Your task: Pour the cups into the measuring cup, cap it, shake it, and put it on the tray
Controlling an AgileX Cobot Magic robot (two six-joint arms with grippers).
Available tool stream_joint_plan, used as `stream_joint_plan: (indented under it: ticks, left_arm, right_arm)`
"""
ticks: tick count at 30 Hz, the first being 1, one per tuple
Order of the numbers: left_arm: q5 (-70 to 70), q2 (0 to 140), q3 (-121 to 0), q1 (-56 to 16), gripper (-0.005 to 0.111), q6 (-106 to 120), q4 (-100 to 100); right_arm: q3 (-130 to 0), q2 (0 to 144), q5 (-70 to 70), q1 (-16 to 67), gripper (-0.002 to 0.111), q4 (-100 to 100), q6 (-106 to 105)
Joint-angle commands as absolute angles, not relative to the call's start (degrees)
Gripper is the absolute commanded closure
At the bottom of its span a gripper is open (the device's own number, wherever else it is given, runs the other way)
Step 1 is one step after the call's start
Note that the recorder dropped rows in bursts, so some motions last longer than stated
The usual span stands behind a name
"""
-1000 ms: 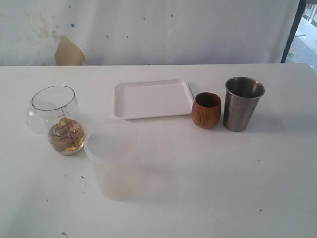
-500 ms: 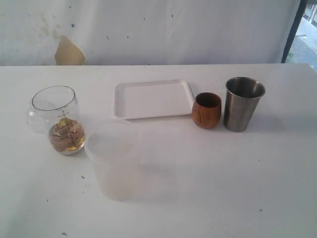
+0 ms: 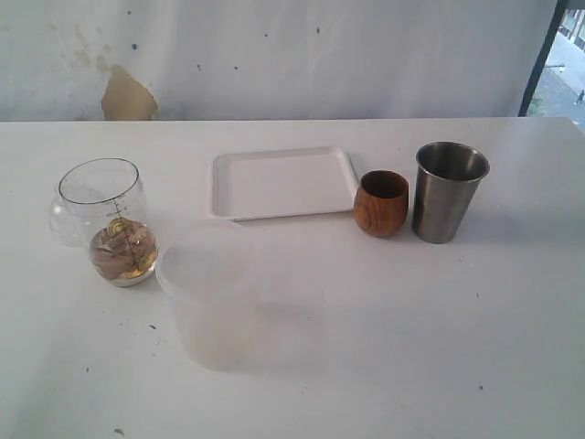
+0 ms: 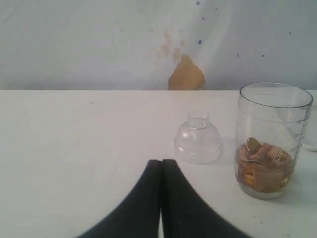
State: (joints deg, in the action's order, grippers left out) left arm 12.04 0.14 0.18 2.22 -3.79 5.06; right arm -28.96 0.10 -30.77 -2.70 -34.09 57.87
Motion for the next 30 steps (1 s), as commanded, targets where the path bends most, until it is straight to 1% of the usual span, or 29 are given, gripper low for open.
stream_joint_plan:
  ticks: [1, 8, 16, 22, 24, 26, 30]
  left_arm:
    - [11.6, 0.0, 0.0, 2.2, 0.107, -3.9, 5.0]
    - [11.6, 0.0, 0.0, 2.2, 0.107, -3.9, 5.0]
    - [11.6, 0.0, 0.0, 2.2, 0.107, -3.9, 5.0]
    - [11.6, 0.0, 0.0, 2.2, 0.107, -3.9, 5.0]
    - [11.6, 0.0, 0.0, 2.2, 0.107, -3.9, 5.0]
    - [11.6, 0.0, 0.0, 2.2, 0.107, -3.9, 5.0]
    - [11.6, 0.0, 0.0, 2.2, 0.107, -3.9, 5.0]
  right_arm:
    - [-25.1, 0.0, -33.0, -2.5, 0.108, -20.8, 37.8]
    - [-18.0, 0.0, -31.5, -2.5, 0.108, -12.1, 18.9]
    - [-9.0, 0.0, -16.4, -2.5, 0.108, -4.6, 8.9]
    - [-0.1, 0.0, -15.4, -2.5, 0.108, -4.6, 4.8]
    - [0.0, 0.0, -14.8, -2.5, 0.108, -4.6, 2.9]
    - [0.0, 0.0, -8.1, -2.5, 0.108, -4.6, 1.3]
    - [0.0, 0.0, -2.8, -2.5, 0.108, -4.6, 0.0]
